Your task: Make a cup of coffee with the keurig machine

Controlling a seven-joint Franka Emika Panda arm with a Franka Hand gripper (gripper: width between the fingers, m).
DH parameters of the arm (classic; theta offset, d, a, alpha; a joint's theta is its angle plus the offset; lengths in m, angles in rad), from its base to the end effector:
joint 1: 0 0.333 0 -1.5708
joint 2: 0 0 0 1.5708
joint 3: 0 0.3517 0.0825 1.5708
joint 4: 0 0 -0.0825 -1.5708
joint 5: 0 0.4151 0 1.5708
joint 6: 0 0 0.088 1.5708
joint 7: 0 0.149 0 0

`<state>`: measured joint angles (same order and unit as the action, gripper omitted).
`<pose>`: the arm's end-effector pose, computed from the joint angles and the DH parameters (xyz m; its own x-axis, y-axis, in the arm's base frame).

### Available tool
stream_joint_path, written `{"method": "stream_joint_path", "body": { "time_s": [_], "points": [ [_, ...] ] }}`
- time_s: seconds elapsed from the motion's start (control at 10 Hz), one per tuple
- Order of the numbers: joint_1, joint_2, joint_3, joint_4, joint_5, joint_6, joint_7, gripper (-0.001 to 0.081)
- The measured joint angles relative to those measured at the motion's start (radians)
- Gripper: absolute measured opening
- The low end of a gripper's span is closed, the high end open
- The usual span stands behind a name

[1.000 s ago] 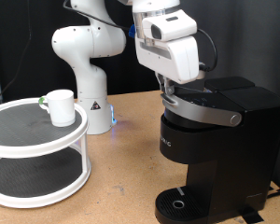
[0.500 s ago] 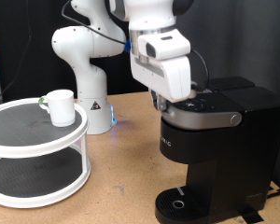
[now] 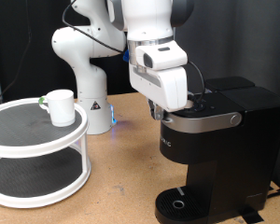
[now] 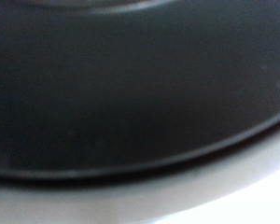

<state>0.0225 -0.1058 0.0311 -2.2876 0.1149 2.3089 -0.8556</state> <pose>0.5375 0.0348 0.3845 0.6601 0.7362 0.1493 0.7407 -0.6710 0.0337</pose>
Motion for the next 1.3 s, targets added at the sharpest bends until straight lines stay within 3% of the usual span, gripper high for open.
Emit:
{"method": "stream_joint_path", "body": {
  "time_s": [0.8, 1.3],
  "points": [
    [-0.001, -0.009, -0.019, -0.015, 0.11, 0.011, -0.1, 0.0002],
    [-0.001, -0.077, -0.045, -0.027, 0.292, 0.026, -0.221, 0.0002]
  ]
}}
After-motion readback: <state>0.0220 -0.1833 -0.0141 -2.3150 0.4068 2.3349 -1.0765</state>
